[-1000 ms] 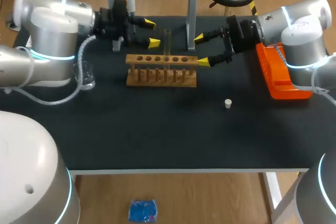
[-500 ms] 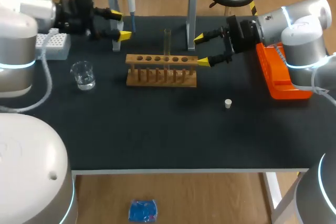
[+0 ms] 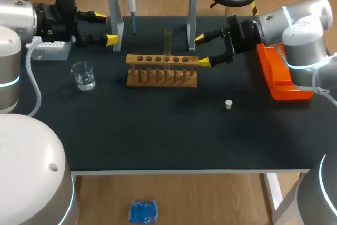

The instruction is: Invert the test tube, pick up the pipette, mount the tip to pipette, aspirate from beaker and dispense into the tube, eject the tip, return the pipette, and cap with the stopper.

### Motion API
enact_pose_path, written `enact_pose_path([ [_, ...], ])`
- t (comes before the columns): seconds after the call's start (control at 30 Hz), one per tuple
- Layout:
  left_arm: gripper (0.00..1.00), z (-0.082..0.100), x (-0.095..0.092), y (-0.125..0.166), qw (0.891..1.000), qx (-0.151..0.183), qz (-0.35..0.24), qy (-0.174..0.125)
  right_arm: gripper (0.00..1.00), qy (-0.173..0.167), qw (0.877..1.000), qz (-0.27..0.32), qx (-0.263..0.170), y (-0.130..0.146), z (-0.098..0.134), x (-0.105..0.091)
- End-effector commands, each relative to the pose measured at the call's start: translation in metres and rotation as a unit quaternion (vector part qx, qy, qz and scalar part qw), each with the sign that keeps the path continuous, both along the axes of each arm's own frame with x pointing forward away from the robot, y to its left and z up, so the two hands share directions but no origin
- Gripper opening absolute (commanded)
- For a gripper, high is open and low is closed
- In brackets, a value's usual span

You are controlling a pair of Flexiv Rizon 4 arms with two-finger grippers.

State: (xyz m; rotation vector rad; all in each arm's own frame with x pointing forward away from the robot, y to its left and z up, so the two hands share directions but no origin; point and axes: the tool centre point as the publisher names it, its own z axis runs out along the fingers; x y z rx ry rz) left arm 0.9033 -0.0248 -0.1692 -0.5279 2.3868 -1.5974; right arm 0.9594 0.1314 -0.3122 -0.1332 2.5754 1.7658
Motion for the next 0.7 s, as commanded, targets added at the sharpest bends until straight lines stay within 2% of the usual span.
enact_pose_path([
  [0.03, 1.00, 0.000, -0.001, -0.002, 1.000, 0.001, 0.004, -0.001, 1.00, 0.001, 1.000, 0.002, -0.001, -0.001, 0.001, 0.001],
  [0.13, 1.00, 0.000, -0.001, -0.002, 1.000, 0.001, 0.004, -0.001, 1.00, 0.001, 1.000, 0.002, -0.001, -0.001, 0.001, 0.001],
  [0.27, 1.00, -0.030, 0.017, 0.039, 0.998, 0.009, 0.063, 0.019, 1.00, 0.001, 1.000, 0.002, -0.001, -0.001, 0.001, 0.001],
  [0.43, 1.00, -0.057, 0.045, 0.098, 0.991, 0.026, 0.125, 0.039, 1.00, 0.001, 1.000, 0.002, -0.001, -0.001, 0.001, 0.001],
  [0.57, 1.00, -0.076, 0.069, 0.143, 0.980, 0.038, 0.187, 0.059, 1.00, 0.001, 1.000, 0.002, -0.001, -0.001, 0.001, 0.001],
  [0.7, 1.00, -0.098, 0.084, 0.178, 0.966, 0.051, 0.238, 0.085, 1.00, 0.001, 1.000, 0.002, -0.001, -0.001, 0.001, 0.001],
])
